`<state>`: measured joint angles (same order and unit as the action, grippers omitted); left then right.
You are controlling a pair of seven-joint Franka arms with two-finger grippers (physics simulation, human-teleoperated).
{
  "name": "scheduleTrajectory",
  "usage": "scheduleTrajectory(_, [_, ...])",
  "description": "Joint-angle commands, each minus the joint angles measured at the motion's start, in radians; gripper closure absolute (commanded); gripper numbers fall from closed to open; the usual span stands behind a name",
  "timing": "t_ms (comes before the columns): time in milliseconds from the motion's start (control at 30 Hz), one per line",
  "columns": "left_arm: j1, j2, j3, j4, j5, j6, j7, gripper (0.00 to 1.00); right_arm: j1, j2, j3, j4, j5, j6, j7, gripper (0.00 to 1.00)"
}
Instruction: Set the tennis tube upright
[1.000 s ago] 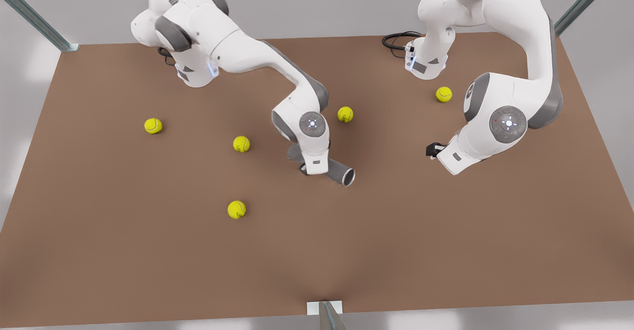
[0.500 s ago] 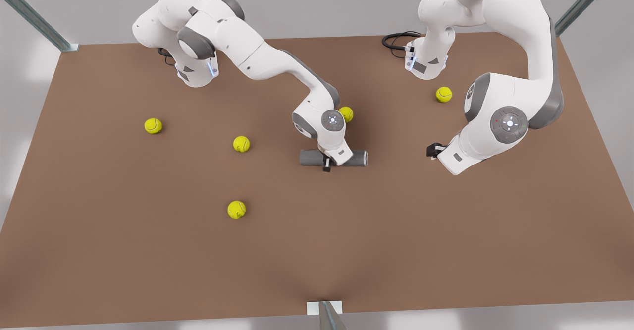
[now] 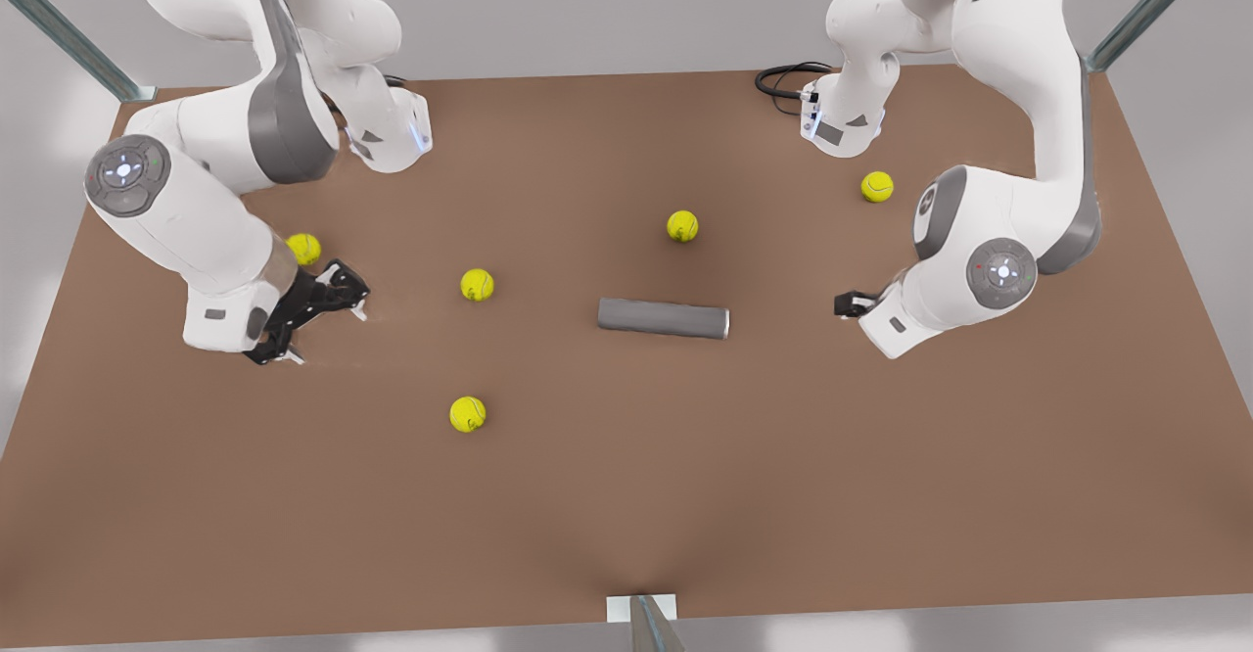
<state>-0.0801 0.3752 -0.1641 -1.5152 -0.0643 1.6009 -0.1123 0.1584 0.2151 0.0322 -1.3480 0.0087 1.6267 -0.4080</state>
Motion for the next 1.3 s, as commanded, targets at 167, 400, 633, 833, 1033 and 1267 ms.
scheduleTrajectory(167, [0.143, 0.333, 0.003, -0.002, -0.535, 0.056, 0.439, 0.0, -0.011, 0.009, 0.0, 0.107, -0.139, -0.266, 0.568, 0.0])
scheduleTrajectory(400, [0.066, 0.218, 0.003, -0.376, -0.888, 0.439, 0.69, 0.0, -0.017, 0.038, 0.005, 0.109, -0.136, -0.223, 0.568, 0.0])
scheduleTrajectory(633, [0.065, 0.238, -0.026, -0.401, -0.924, 0.455, 1.057, 0.0, -0.01, 0.05, 0.006, 0.107, -0.131, -0.192, 0.581, 0.0])
scheduleTrajectory(833, [0.046, 0.254, -0.061, -0.464, -0.943, 0.452, 1.047, 0.0, -0.013, 0.052, 0.006, 0.105, -0.131, -0.194, 0.581, 0.0])
scheduleTrajectory(1033, [0.046, 0.275, -0.069, -0.47, -1.042, 0.445, 1.027, 0.0, -0.014, 0.052, 0.006, 0.107, -0.13, -0.194, 0.581, 0.0])
scheduleTrajectory(1267, [0.052, 0.274, -0.069, -0.467, -1.102, 0.439, 1.007, 0.0, -0.014, 0.05, 0.006, 0.107, -0.133, -0.194, 0.583, 0.0])
